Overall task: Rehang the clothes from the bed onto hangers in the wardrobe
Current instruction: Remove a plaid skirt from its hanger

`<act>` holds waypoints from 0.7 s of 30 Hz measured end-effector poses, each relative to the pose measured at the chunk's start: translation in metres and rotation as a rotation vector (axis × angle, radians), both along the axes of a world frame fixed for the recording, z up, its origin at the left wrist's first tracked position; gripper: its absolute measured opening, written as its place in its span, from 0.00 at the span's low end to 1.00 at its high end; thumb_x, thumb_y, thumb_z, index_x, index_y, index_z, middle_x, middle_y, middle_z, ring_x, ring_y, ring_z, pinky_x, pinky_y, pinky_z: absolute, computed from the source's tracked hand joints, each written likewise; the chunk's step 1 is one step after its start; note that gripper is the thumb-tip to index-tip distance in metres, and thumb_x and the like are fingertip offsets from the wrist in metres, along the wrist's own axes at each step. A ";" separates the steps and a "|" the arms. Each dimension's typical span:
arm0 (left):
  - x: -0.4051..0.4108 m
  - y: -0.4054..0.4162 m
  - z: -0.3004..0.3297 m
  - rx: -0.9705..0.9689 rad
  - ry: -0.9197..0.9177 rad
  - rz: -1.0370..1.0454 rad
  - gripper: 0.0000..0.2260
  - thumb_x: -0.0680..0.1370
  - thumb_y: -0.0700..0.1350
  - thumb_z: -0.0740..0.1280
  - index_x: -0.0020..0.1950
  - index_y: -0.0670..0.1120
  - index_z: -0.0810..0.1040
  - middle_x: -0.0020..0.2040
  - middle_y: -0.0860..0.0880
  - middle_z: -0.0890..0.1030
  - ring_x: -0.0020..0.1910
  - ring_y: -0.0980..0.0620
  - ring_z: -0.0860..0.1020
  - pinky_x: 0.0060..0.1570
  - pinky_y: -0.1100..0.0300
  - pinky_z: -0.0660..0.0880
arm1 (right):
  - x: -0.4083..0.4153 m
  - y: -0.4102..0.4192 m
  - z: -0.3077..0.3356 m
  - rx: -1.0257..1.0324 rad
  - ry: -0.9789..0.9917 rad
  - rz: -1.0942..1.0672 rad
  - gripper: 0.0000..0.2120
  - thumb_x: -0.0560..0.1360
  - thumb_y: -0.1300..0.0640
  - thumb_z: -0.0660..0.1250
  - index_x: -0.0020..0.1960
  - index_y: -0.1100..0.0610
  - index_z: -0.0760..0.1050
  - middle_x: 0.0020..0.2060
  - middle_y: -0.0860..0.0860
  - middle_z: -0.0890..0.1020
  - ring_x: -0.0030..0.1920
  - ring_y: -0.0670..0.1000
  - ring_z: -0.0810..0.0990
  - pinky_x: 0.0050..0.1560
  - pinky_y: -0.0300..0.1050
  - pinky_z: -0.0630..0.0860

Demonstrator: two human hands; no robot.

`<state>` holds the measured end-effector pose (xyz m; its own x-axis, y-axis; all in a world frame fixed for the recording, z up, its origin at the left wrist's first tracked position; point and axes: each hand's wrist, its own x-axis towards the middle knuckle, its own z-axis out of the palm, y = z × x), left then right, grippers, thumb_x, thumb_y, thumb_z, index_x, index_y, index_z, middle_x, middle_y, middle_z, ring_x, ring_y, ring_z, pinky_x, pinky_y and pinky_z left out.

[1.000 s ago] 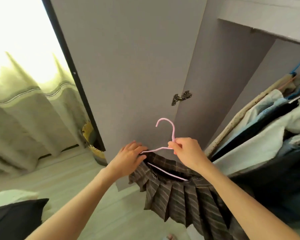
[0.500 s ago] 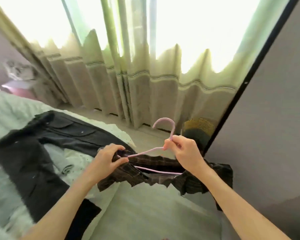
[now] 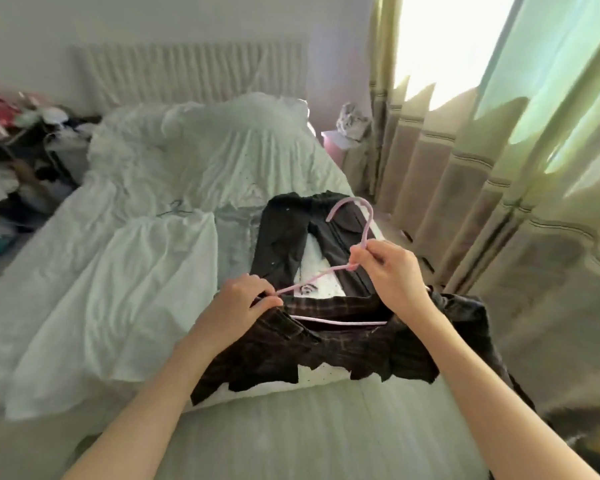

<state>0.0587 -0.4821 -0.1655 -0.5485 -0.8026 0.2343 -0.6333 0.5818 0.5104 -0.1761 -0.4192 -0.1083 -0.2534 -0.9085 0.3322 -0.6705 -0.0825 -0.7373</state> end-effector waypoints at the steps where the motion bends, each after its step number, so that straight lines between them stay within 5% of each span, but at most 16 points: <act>1: 0.014 0.003 0.000 -0.032 0.014 0.063 0.08 0.76 0.49 0.66 0.46 0.46 0.81 0.41 0.51 0.80 0.41 0.53 0.76 0.49 0.57 0.71 | 0.011 -0.011 0.002 0.012 -0.014 0.057 0.13 0.76 0.58 0.65 0.34 0.58 0.79 0.29 0.51 0.78 0.32 0.47 0.73 0.34 0.35 0.64; 3: 0.042 0.006 0.000 -0.119 0.024 0.215 0.14 0.75 0.55 0.62 0.42 0.47 0.81 0.37 0.53 0.80 0.38 0.51 0.76 0.44 0.53 0.70 | 0.037 -0.034 0.005 0.031 -0.054 0.170 0.13 0.76 0.57 0.65 0.32 0.52 0.78 0.27 0.48 0.76 0.31 0.45 0.72 0.32 0.35 0.63; 6: 0.084 0.010 0.004 -0.223 0.002 0.430 0.16 0.74 0.56 0.58 0.39 0.48 0.80 0.34 0.55 0.79 0.34 0.51 0.76 0.40 0.53 0.68 | 0.081 -0.071 0.010 0.039 -0.117 0.327 0.12 0.76 0.56 0.65 0.36 0.59 0.80 0.30 0.52 0.80 0.31 0.49 0.72 0.35 0.44 0.67; 10: 0.139 0.004 0.012 -0.323 -0.035 0.664 0.17 0.76 0.54 0.56 0.39 0.47 0.79 0.33 0.54 0.78 0.34 0.50 0.74 0.42 0.55 0.64 | 0.148 -0.122 0.020 -0.026 -0.068 0.483 0.10 0.77 0.55 0.65 0.40 0.57 0.81 0.30 0.44 0.78 0.29 0.43 0.71 0.30 0.33 0.64; 13: 0.183 -0.008 0.014 -0.330 -0.014 0.779 0.19 0.76 0.55 0.53 0.39 0.46 0.79 0.35 0.53 0.78 0.37 0.51 0.73 0.43 0.57 0.60 | 0.188 -0.160 0.017 0.010 0.014 0.532 0.13 0.79 0.52 0.60 0.55 0.56 0.79 0.45 0.48 0.82 0.45 0.44 0.78 0.39 0.27 0.66; 17: 0.244 -0.030 0.013 -0.348 -0.017 0.860 0.15 0.76 0.53 0.57 0.39 0.48 0.78 0.36 0.56 0.76 0.40 0.54 0.71 0.42 0.59 0.55 | 0.225 -0.214 -0.016 0.244 0.160 0.580 0.21 0.79 0.47 0.56 0.68 0.55 0.68 0.63 0.52 0.75 0.63 0.54 0.73 0.58 0.43 0.67; 21: 0.300 -0.060 0.013 -0.345 -0.077 0.904 0.13 0.77 0.52 0.59 0.39 0.48 0.78 0.38 0.54 0.78 0.41 0.53 0.72 0.43 0.59 0.54 | 0.260 -0.253 -0.042 0.289 0.224 0.596 0.18 0.79 0.47 0.56 0.62 0.58 0.72 0.55 0.55 0.78 0.53 0.55 0.75 0.47 0.44 0.66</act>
<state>0.3590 -0.5423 -0.1525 0.2176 -0.8229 0.5249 -0.9394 -0.0307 0.3413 0.0842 -0.6718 -0.1505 0.3621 -0.9312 0.0422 -0.7104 -0.3050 -0.6343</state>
